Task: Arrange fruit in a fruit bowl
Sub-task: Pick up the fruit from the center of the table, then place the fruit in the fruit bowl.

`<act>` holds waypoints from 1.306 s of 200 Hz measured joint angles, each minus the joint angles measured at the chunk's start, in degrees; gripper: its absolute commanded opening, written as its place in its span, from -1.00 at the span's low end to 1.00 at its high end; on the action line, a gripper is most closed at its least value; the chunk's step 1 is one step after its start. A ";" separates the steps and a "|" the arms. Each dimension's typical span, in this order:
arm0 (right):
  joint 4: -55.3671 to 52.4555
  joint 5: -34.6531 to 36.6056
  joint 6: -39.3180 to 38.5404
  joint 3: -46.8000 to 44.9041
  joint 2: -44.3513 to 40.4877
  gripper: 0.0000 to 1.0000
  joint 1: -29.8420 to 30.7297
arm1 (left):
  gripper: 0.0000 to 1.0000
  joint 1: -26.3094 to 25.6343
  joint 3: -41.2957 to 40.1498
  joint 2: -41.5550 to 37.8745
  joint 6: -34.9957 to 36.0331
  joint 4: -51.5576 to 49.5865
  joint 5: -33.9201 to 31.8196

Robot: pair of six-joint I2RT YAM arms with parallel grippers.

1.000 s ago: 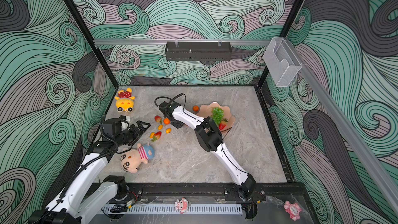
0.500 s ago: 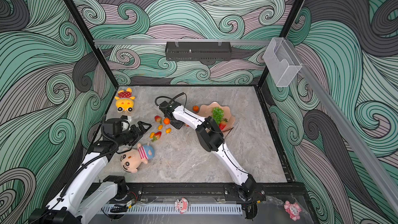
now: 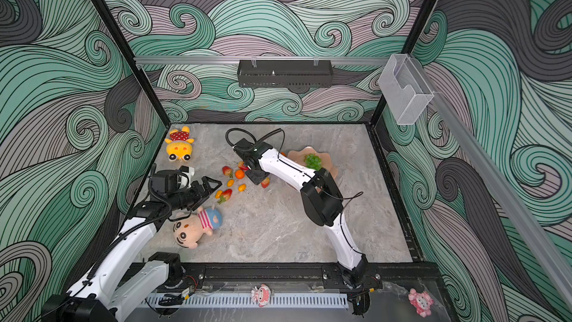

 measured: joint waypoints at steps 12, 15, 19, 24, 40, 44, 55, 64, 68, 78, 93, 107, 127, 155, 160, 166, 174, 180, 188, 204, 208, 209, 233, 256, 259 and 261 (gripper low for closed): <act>0.87 -0.72 0.59 -2.29 -1.81 -1.00 -0.07 | 0.97 -0.85 0.00 0.02 0.11 0.00 0.00; 1.16 -0.90 0.79 -2.86 -2.25 -1.00 -0.11 | 0.97 -1.14 0.00 0.02 0.15 0.02 -0.04; 1.51 -1.25 1.03 -3.76 -2.95 -1.00 -0.17 | 0.97 -1.46 0.00 0.02 0.17 0.04 -0.04; 1.88 -1.60 1.29 -4.70 -3.72 -1.00 -0.22 | 0.97 -1.88 0.00 0.02 0.20 0.07 -0.09; 3.06 -2.45 2.12 -7.76 -6.47 -1.00 -0.46 | 0.97 -3.72 0.00 0.26 0.24 0.22 -0.35; 3.41 -2.75 2.32 -8.70 -7.23 -1.00 -0.57 | 0.97 -4.17 0.00 0.37 0.24 0.31 -0.48; 4.15 -3.34 3.02 -10.99 -9.46 -1.00 -0.87 | 0.97 -5.75 0.02 0.96 0.26 0.59 -1.03; 4.63 -3.72 3.43 -12.72 -11.21 -1.00 -1.20 | 0.97 -7.15 0.07 1.70 0.26 0.92 -1.49; 4.94 -3.96 3.65 -13.57 -12.20 -1.00 -1.44 | 0.97 -7.85 0.07 2.12 0.31 1.11 -1.68; 5.55 -4.57 4.28 -15.52 -14.29 -1.00 -1.99 | 0.97 -9.51 0.31 3.17 0.35 1.31 -2.51; 6.47 -5.27 5.03 -18.47 -17.55 -1.00 -3.15 | 0.97 -12.11 0.87 5.03 0.35 2.01 -3.50; 7.04 -5.88 5.86 -21.31 -20.74 -1.00 -4.72 | 0.97 -14.43 1.81 7.06 0.35 3.02 -4.11; 7.63 -6.40 6.58 -24.52 -24.52 -1.00 -7.30 | 0.97 -17.20 3.52 9.94 0.35 4.48 -5.11; 8.02 -6.45 7.39 -28.57 -28.92 -1.00 -11.28 | 0.97 -20.39 6.51 14.08 0.35 6.32 -6.19; 8.02 -6.47 7.48 -29.27 -29.57 -1.00 -11.96 | 0.97 -20.92 7.06 14.75 0.37 6.58 -6.34; 8.04 -6.47 7.56 -30.08 -30.32 -1.00 -12.90 | 0.97 -21.68 7.87 15.63 0.37 6.82 -6.58; 8.00 -6.43 7.61 -31.10 -31.28 -1.00 -14.16 | 0.97 -22.69 8.85 16.81 0.39 7.28 -6.78; 7.96 -6.43 7.63 -31.78 -31.78 -1.00 -14.95 | 0.97 -23.41 9.60 17.75 0.42 7.72 -6.95; 7.96 -6.29 7.63 -32.57 -32.44 -1.00 -16.13 | 0.97 -24.57 10.67 19.17 0.50 8.15 -7.17; 7.78 -5.07 7.61 -33.66 -33.00 -1.00 -18.05 | 0.97 -26.56 12.74 21.97 0.81 8.81 -7.54; 7.65 -4.44 7.61 -33.86 -33.05 -1.00 -18.45 | 0.97 -27.15 13.33 22.84 0.92 8.98 -7.58; 7.63 -4.37 7.58 -33.90 -33.05 -1.00 -18.49 | 0.97 -27.23 13.44 22.99 0.92 8.98 -7.61; 6.97 -0.46 7.52 -34.64 -33.05 -1.00 -19.30 | 0.97 -30.10 16.13 26.86 1.46 9.42 -8.02; 6.47 1.49 7.50 -34.73 -33.03 -1.00 -19.80 | 0.97 -32.48 18.12 29.49 1.92 9.70 -8.37; 6.45 1.55 7.50 -34.73 -32.98 -1.00 -19.85 | 0.97 -32.74 18.29 29.75 1.92 9.75 -8.41; 6.45 1.55 7.50 -34.75 -32.92 -1.00 -19.89 | 0.97 -32.96 18.43 29.90 1.97 9.77 -8.44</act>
